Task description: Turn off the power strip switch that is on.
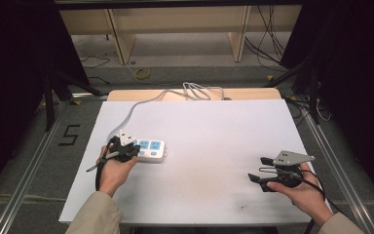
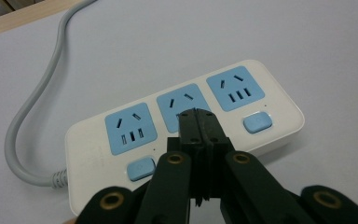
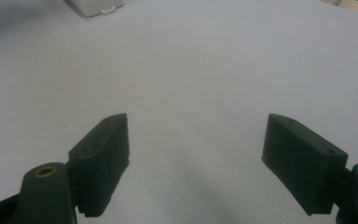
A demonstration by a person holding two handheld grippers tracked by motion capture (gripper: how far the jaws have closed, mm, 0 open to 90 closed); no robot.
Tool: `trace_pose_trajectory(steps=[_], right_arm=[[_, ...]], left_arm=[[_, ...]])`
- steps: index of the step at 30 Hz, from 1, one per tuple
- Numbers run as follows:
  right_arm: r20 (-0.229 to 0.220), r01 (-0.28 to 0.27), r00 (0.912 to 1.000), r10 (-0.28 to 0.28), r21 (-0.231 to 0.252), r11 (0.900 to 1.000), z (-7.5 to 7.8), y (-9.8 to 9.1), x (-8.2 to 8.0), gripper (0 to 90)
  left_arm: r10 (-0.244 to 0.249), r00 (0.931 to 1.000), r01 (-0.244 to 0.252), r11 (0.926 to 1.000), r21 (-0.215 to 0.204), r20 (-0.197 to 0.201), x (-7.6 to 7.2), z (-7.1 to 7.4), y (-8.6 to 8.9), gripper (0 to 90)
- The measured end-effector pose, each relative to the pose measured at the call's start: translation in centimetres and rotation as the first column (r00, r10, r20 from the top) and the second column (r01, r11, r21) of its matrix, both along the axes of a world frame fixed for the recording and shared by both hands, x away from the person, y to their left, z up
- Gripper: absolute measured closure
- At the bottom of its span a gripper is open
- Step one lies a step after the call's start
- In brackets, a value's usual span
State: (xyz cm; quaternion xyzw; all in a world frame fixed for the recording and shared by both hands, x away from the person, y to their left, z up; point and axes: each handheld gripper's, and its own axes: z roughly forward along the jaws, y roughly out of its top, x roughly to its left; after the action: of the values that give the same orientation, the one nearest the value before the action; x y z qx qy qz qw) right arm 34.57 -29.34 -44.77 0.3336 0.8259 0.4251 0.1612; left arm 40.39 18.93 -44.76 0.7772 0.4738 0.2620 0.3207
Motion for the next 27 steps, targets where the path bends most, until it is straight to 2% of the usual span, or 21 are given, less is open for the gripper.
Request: trace_pose_trajectory(steps=[7, 17, 27], right_arm=[[-0.007, 0.0, 1.0, 0.0, -0.005, 1.0, 0.0, 0.0, 0.0, 23.5], [-0.006, 0.004, 1.0, -0.004, -0.006, 1.0, -0.1, -0.1, 0.1, 23.7], [-0.012, 0.002, 0.9999, -0.002, -0.007, 1.0, -0.1, -0.1, 0.1, 23.7]], left_arm=[[-0.005, 1.0, 0.005, 0.9995, 0.033, -0.008, 0.6, 0.3, -0.1, 90.0], [0.006, 0.9995, -0.005, 0.9997, 0.024, -0.031, 1.4, 0.2, -0.1, 90.0], [-0.019, 0.9975, 0.022, 0.9989, 0.042, -0.068, 1.7, -0.1, -0.7, 90.0]])
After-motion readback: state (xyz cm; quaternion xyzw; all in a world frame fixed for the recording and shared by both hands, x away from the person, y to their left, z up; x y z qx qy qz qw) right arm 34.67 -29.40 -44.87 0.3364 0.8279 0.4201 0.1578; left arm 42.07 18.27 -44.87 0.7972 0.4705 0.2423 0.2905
